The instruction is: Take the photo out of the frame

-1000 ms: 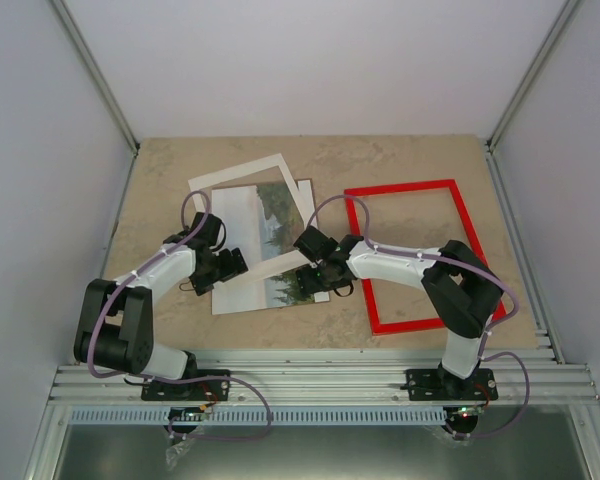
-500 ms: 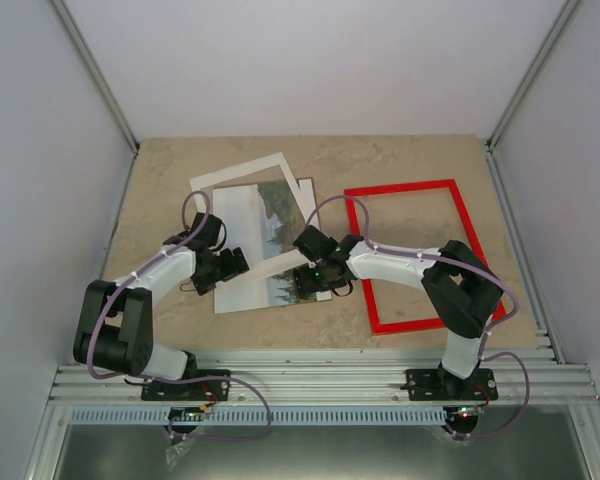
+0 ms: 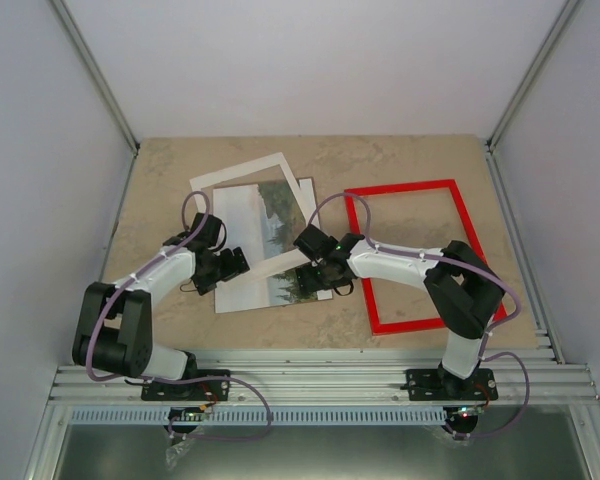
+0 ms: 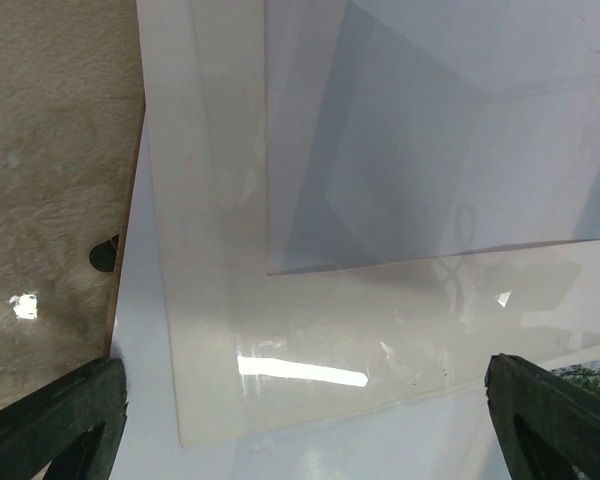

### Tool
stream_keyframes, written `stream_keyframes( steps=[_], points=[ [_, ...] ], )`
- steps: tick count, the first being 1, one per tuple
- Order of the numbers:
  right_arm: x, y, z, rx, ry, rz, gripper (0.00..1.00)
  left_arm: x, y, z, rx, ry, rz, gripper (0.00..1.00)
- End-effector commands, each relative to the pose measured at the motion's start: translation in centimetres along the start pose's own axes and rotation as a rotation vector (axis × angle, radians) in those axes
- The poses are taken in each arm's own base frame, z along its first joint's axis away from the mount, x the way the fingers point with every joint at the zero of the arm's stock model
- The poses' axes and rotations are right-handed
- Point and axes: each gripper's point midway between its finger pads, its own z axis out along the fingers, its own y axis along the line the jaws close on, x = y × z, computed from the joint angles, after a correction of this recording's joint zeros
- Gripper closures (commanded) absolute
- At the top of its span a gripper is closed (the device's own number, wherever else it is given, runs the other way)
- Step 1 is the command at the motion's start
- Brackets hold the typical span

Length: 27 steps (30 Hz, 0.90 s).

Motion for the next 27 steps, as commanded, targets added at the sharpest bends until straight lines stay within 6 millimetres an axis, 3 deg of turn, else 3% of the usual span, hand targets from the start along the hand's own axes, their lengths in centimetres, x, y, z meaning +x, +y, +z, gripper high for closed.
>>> stream_keyframes(
  steps=[1,27],
  points=[
    [-0.3,-0.1,-0.8,0.005,-0.019,0.023,0.16,0.4,0.4,-0.8,-0.035,-0.005,-0.006,0.0],
    [0.6,-1.0,0.7,0.053,0.025,0.03,0.14,1.1,0.9,0.7,-0.044,0.036,-0.012,0.0]
  ],
)
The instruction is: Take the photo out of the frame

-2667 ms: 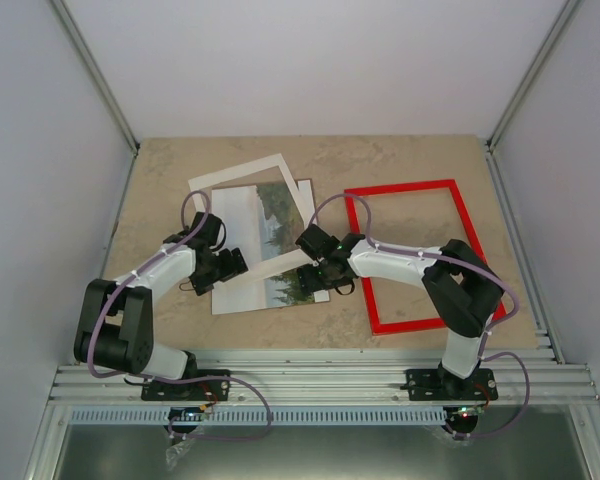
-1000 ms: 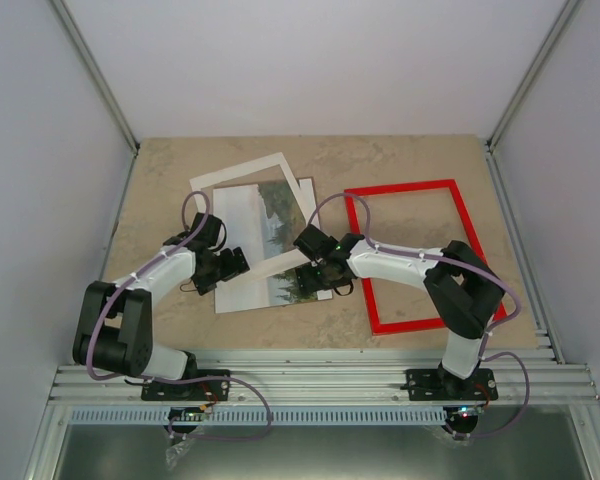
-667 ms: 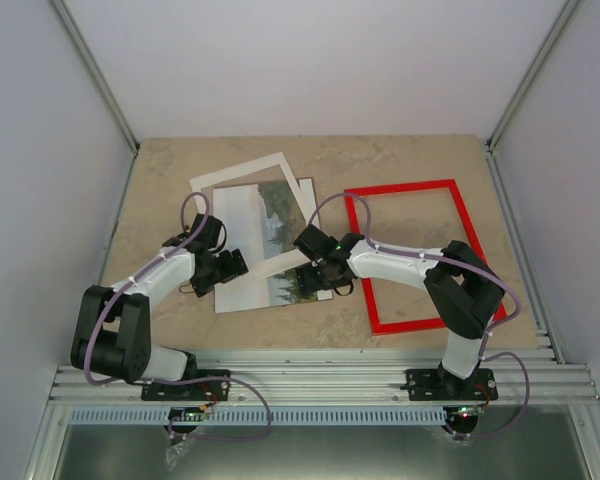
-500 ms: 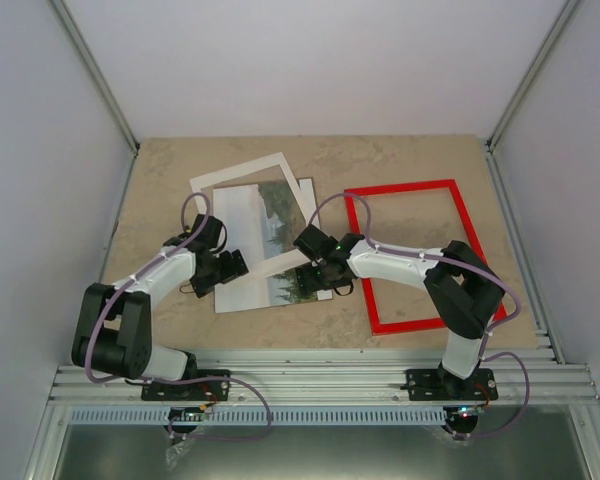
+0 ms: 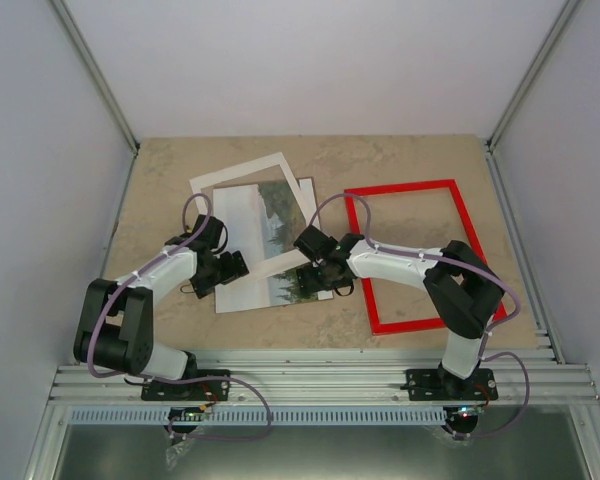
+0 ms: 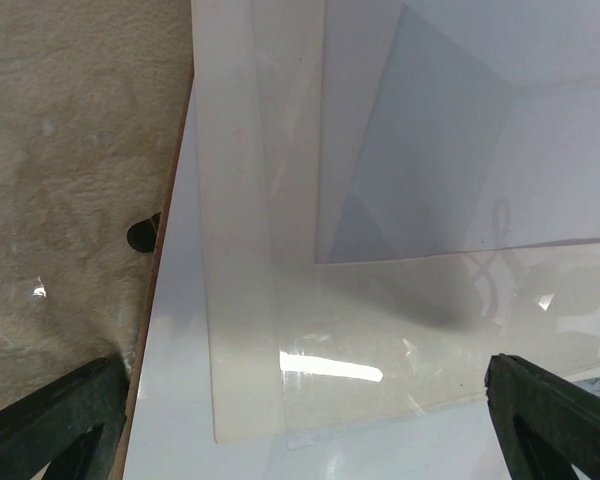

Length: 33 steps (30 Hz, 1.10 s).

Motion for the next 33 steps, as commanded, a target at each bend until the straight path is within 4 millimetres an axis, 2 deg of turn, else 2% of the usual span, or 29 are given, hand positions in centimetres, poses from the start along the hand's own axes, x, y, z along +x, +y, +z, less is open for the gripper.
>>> stream_keyframes(
  steps=[1,21,33],
  points=[
    [0.3,-0.7,0.7,0.04,0.015,0.015,0.13,0.5,-0.1,0.4,0.01,0.015,-0.001,0.0],
    [0.1,0.6,1.2,-0.026,0.015,0.002,0.14,0.8,-0.5,0.4,0.027,0.021,0.007,0.0],
    [-0.7,2.5,0.3,-0.121,0.001,-0.002,0.16,1.6,-1.0,0.7,0.057,0.04,0.011,0.0]
  ],
)
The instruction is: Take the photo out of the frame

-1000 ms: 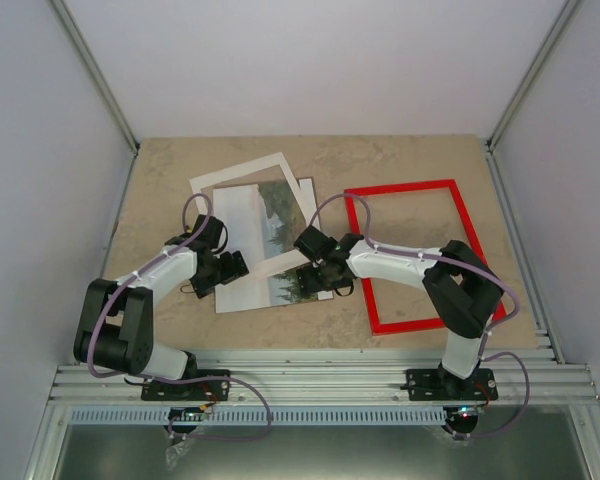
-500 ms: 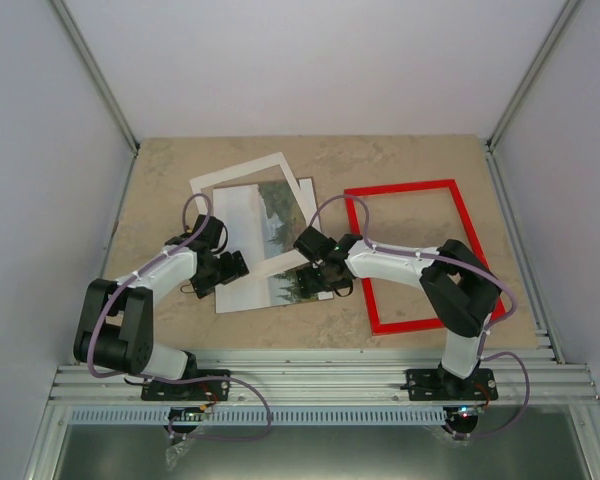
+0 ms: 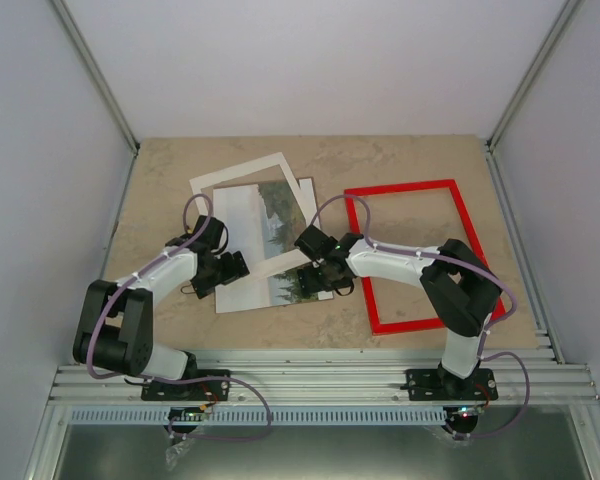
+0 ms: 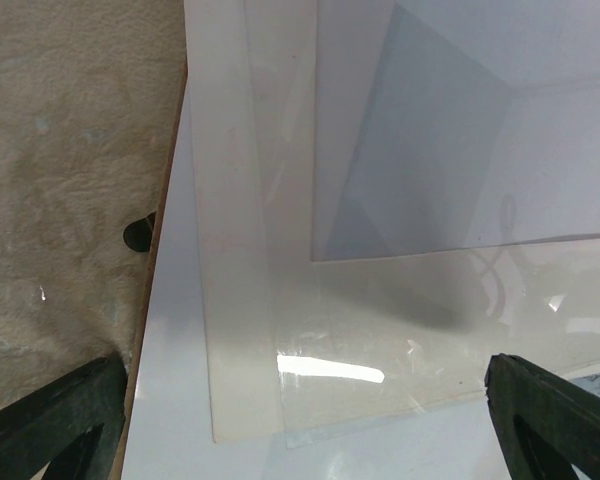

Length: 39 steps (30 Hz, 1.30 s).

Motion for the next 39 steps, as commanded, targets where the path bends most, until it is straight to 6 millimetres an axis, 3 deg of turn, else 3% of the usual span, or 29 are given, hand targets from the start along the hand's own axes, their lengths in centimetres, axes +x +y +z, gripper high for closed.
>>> stream_keyframes(
  steps=[1,12,24,39],
  points=[
    [-1.1,2.6,-0.3,-0.116,-0.026,-0.009,0.17,1.4,-0.9,0.6,0.056,0.045,0.0,0.0],
    [-2.1,3.0,-2.0,-0.208,-0.069,0.022,0.3,1.5,-1.3,0.3,0.077,0.039,-0.002,0.0],
    [-1.9,1.4,-2.0,-0.301,-0.096,0.094,0.27,1.5,-1.4,0.1,0.086,0.035,0.0,0.0],
    [-4.8,0.6,-3.9,-0.569,-0.235,0.137,0.22,1.7,-1.6,0.4,0.096,0.052,0.007,0.0]
  ],
)
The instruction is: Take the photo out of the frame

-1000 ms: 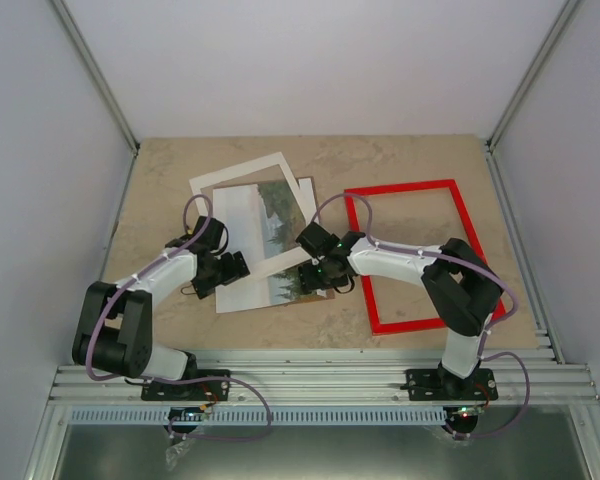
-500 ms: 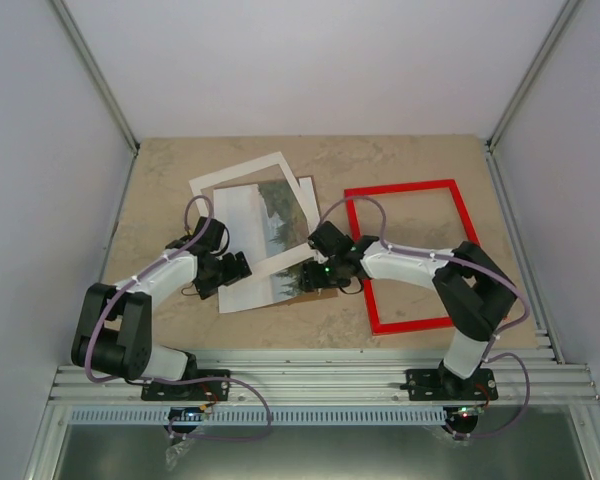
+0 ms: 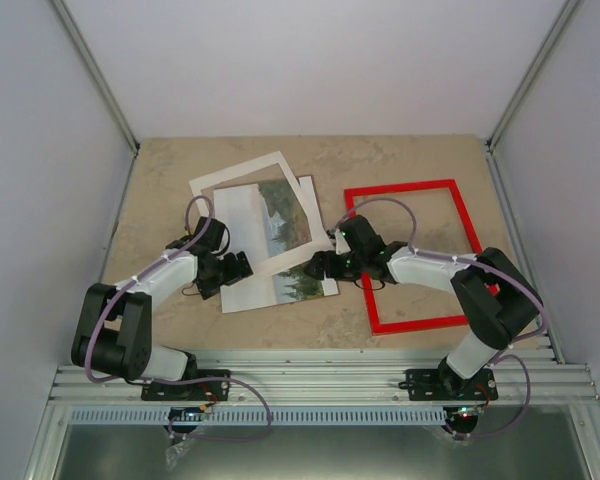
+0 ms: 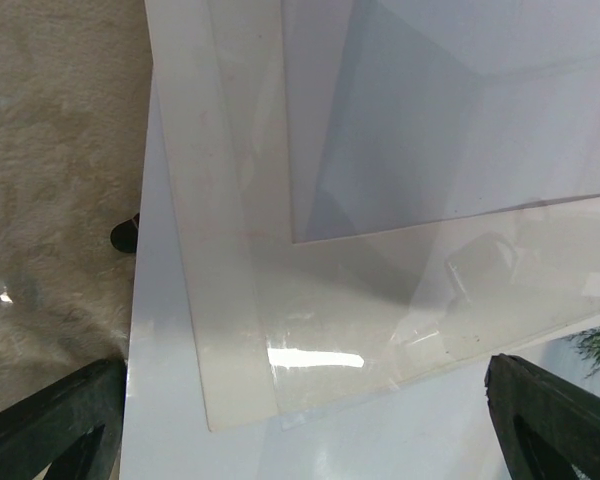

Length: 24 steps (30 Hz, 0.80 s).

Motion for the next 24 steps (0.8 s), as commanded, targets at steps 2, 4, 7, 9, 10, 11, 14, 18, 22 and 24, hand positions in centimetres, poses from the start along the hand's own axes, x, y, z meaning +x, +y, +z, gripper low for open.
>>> stream_keyframes(
  steps=[2,4,7,9,10,11,14,18,22,24],
  points=[
    [-2.2,1.9,-0.3,-0.1,-0.06,-0.04,0.22,1.1,-0.3,0.5,0.025,0.041,0.0,0.0],
    [-2.0,1.0,-0.3,-0.034,-0.031,-0.039,0.22,1.0,-0.2,0.5,0.021,0.037,-0.001,0.0],
    [-2.2,-0.1,-1.2,0.103,-0.023,-0.055,0.22,1.0,-0.2,0.4,0.017,0.034,0.0,0.0],
    [-1.8,-0.9,-1.5,0.192,0.001,-0.067,0.22,1.0,-0.2,0.5,0.016,0.036,-0.001,0.0],
    [-1.3,-1.6,-1.6,0.251,0.022,-0.066,0.22,1.0,-0.1,0.6,0.014,0.039,-0.001,0.0],
    [-0.8,-1.8,-1.4,0.288,0.041,-0.076,0.22,1.1,-0.1,0.6,0.013,0.042,-0.002,0.0],
    [0.0,-2.3,-0.9,0.369,0.073,-0.09,0.2,1.0,-0.1,0.6,0.014,0.042,-0.001,0.0],
    [0.9,-2.5,0.1,0.417,0.093,-0.093,0.19,1.1,-0.1,0.6,0.015,0.043,0.0,0.0],
    [0.9,-2.3,0.4,0.443,0.094,-0.104,0.18,1.1,-0.1,0.7,0.014,0.044,0.0,0.0],
    [0.8,-2.4,0.4,0.462,0.092,-0.111,0.18,1.0,-0.1,0.7,0.015,0.042,0.001,0.0]
  ],
)
